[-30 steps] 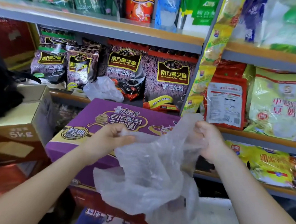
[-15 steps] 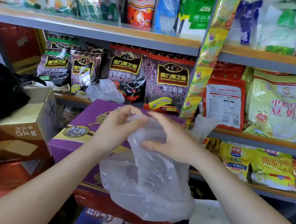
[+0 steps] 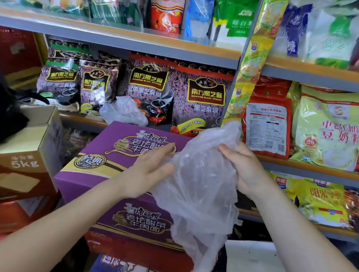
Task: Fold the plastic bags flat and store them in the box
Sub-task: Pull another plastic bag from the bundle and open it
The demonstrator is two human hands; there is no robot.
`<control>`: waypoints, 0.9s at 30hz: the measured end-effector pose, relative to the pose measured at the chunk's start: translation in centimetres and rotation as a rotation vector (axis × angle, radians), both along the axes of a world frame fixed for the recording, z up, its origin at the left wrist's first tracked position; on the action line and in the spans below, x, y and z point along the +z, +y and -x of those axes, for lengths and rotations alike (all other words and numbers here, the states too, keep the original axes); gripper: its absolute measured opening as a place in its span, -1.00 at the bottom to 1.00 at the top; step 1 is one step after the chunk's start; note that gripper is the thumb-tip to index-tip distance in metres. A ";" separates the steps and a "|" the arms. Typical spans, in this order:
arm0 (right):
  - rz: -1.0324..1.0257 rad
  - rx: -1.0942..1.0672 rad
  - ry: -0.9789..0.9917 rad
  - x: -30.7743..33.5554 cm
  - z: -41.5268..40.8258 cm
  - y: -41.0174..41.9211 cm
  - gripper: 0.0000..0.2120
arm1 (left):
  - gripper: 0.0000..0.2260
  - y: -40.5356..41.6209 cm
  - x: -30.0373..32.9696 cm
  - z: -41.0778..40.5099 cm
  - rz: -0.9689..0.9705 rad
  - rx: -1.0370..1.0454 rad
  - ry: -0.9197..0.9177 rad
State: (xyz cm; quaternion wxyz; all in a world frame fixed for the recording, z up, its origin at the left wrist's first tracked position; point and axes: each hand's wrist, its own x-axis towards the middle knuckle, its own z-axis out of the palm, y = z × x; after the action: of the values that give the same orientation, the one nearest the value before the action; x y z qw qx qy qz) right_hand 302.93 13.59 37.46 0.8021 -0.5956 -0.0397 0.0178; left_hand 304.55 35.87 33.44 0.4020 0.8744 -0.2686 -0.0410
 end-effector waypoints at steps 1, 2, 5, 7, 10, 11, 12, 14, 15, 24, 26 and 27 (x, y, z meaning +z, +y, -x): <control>-0.034 0.005 0.011 -0.2 0.0 -0.3 -0.80 | -0.18 -0.2 0.1 -0.1 0.018 0.010 0.038; -0.054 0.005 0.021 -0.3 0.0 -0.5 -0.80 | -0.22 -0.4 0.2 -0.4 0.032 0.024 0.075; -0.040 -0.031 0.039 -1.0 -0.3 -0.9 -0.81 | -0.48 -0.7 0.5 -0.9 -0.036 0.052 0.062; -0.045 -0.088 0.083 -1.3 -0.5 -1.1 -0.84 | -0.61 -0.7 0.4 -1.0 0.090 0.096 0.108; -0.064 -0.247 0.241 -2.1 -1.1 -1.8 -0.85 | -0.72 0.1 0.4 -1.0 0.362 0.259 0.179; -0.028 -0.289 0.313 -2.7 -1.4 -2.2 -0.85 | -0.74 0.5 0.5 -1.1 0.435 0.313 0.197; 0.021 -0.304 0.385 -3.2 -1.5 -2.5 -0.85 | -0.76 0.9 0.6 -1.3 0.508 0.346 0.230; 0.162 -0.295 0.472 -4.3 -1.8 -2.8 -0.81 | -0.77 1.3 0.8 -1.4 0.636 0.337 0.329; 0.244 -0.289 0.487 -4.5 -2.0 -2.7 -0.77 | -0.77 1.4 0.8 -1.4 0.678 0.318 0.370; 1.237 -0.292 -0.500 0.7 -1.2 3.2 -0.61 | -0.84 0.3 2.4 -1.3 0.366 0.321 0.098; 1.241 -0.127 -0.659 0.5 -1.1 4.7 -0.73 | -0.79 -0.4 2.9 -1.0 0.428 0.295 0.095; 1.253 -0.079 -0.670 0.1 -1.2 5.0 -0.77 | -0.78 -0.6 3.1 -0.9 0.508 0.300 0.123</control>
State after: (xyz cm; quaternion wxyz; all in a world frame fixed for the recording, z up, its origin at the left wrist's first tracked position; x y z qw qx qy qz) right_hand 304.09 18.60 37.58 0.2533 -0.9192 -0.2449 -0.1759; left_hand 305.40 35.26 36.52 0.6249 0.7717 -0.1133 0.0346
